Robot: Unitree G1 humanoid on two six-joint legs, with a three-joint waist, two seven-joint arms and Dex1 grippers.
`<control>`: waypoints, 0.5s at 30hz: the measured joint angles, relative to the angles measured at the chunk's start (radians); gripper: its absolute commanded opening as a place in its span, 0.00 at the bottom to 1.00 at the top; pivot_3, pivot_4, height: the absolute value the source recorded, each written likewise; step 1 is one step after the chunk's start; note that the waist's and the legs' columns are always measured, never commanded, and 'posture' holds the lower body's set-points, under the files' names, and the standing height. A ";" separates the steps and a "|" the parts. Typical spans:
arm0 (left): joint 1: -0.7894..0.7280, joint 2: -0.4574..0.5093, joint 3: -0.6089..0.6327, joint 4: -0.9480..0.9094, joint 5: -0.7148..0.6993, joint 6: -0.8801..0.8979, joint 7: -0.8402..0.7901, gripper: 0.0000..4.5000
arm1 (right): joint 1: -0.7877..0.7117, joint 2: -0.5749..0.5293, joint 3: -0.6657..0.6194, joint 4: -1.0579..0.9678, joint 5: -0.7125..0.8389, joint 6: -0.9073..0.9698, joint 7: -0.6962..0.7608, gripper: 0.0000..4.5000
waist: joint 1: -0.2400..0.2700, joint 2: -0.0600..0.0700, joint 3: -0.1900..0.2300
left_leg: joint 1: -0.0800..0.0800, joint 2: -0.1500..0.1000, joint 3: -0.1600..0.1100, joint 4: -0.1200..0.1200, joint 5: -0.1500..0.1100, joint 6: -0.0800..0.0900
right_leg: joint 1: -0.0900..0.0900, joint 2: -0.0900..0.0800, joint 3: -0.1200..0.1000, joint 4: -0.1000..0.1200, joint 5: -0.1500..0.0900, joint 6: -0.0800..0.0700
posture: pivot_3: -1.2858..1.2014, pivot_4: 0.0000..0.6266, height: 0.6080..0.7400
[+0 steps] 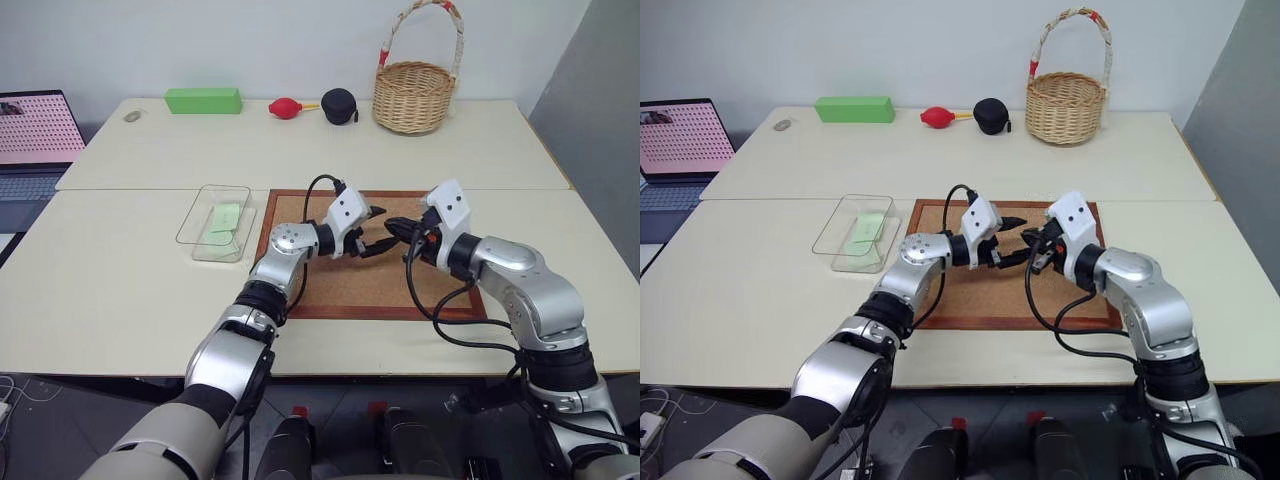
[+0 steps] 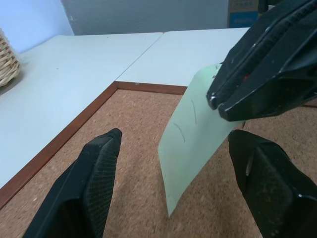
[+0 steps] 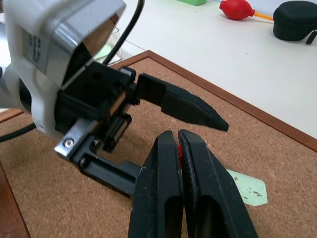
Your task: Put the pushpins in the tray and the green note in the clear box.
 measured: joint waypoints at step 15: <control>-0.007 0.000 0.004 0.074 0.017 -0.024 -0.054 0.01 | -0.004 0.021 0.000 -0.003 0.024 0.021 -0.024 0.00 | 0.000 0.000 0.000 | 0.000 0.000 0.000 0.000 0.000 0.000 | 0.000 0.000 0.000 0.000 0.000 0.000 | 0.52 0.24 1.00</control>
